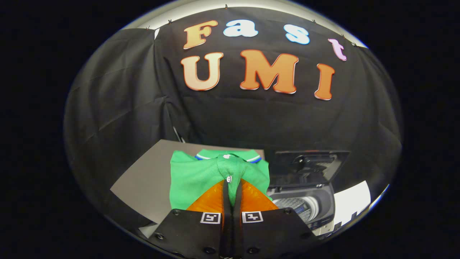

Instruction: Put the clothes into the washing machine and then close the washing machine lid.

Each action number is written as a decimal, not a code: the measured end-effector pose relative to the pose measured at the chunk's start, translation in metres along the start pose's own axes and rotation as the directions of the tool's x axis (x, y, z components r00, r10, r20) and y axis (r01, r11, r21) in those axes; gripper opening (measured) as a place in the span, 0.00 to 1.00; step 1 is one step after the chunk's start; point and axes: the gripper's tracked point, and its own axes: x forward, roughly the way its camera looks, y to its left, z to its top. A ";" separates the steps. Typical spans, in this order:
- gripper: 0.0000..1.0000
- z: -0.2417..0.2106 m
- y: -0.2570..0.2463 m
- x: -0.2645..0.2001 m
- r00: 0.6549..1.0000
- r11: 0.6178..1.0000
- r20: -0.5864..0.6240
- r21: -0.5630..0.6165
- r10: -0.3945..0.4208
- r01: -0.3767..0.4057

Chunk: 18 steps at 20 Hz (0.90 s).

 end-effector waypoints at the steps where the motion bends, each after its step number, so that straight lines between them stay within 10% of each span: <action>1: 0.08 0.006 -0.019 -0.005 1.000 1.000 0.016 -0.001 -0.022 0.022; 18: 0.08 -0.037 -0.257 0.012 0.990 0.990 -0.065 0.061 -0.123 0.127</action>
